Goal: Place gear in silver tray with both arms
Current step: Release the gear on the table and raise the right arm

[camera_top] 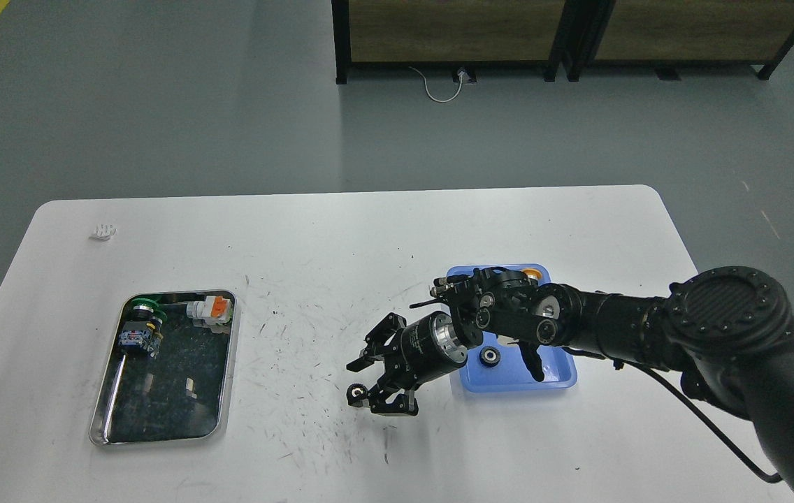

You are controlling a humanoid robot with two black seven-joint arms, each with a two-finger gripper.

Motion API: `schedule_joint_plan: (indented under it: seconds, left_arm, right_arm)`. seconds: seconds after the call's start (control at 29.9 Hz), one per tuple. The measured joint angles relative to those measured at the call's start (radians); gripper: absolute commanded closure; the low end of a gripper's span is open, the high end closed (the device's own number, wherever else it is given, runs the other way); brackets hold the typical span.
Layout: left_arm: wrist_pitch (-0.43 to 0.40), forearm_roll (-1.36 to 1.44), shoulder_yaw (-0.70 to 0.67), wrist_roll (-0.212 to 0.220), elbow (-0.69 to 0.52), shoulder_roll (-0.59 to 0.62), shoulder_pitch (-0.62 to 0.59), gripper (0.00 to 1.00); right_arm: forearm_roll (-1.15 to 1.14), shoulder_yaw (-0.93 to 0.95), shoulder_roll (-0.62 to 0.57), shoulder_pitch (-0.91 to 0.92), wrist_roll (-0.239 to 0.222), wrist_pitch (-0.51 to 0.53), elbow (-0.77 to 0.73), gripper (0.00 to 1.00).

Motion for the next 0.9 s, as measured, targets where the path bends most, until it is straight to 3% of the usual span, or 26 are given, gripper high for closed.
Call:
schedule_joint_plan:
  seconds: [0.3,0.47,0.67,0.77,0.9]
  left_arm:
    - [-0.001,0.002,-0.006,-0.014,0.003,0.0,0.0,0.02]
    - [-0.001,0.005,-0.011,-0.066,0.022,-0.002,0.0,0.02]
    - [-0.017,0.005,-0.013,-0.068,0.07,-0.004,0.0,0.01]
    - [-0.034,0.007,-0.003,-0.073,0.079,-0.009,0.004,0.01]
    - [-0.084,0.01,0.0,-0.075,0.08,-0.022,0.011,0.01]
  right_arm:
    - [0.016,0.08,-0.032,0.032,0.002,-0.004,-0.012,0.2]
    - [0.057,0.154,-0.176,0.067,0.002,-0.004,-0.014,0.16]
    - [0.116,0.278,-0.36,0.105,-0.001,-0.004,-0.007,0.14]
    - [0.151,0.341,-0.442,0.126,-0.002,-0.005,-0.006,0.04]
    - [0.199,0.431,-0.545,0.139,0.001,-0.006,-0.007,0.02]
